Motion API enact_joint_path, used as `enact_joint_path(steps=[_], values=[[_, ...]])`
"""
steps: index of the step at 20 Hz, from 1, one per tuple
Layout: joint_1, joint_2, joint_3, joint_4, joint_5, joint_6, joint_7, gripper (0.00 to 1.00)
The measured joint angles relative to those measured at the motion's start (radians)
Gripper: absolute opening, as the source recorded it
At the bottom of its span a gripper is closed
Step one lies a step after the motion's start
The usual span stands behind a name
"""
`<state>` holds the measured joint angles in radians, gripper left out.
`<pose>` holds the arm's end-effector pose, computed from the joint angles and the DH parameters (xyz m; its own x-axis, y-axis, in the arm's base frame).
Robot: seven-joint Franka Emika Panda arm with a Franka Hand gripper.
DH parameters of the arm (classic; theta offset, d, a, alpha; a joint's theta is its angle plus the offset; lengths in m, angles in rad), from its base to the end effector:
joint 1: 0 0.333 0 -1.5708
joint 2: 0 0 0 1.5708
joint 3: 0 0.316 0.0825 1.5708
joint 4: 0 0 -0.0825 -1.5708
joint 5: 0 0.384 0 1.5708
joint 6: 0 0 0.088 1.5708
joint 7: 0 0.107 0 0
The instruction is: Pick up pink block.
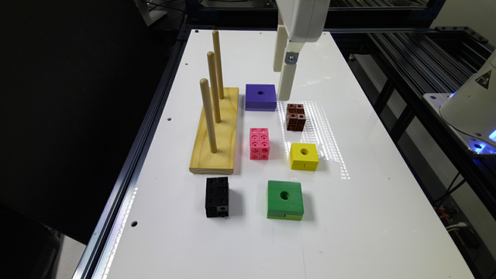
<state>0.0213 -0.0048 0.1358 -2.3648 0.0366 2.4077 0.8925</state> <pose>0.4968 0.0789 0.3322 0.7232 -0.6905 0.0101 -0.6892 -0.7227 -0.0526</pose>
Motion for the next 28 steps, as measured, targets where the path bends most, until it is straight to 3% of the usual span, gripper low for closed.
enact_joint_path(steps=[9, 17, 23, 28], values=[[0.0, 0.01, 0.001, 0.0, 0.0, 0.0, 0.0, 1.0], [0.0, 0.067, 0.001, 0.002, -0.0001, 0.048, 0.0, 1.0], [0.0, 0.084, 0.002, 0.033, -0.0001, 0.048, 0.001, 1.0], [0.0, 0.131, 0.002, 0.05, -0.0004, 0.066, 0.001, 1.0]])
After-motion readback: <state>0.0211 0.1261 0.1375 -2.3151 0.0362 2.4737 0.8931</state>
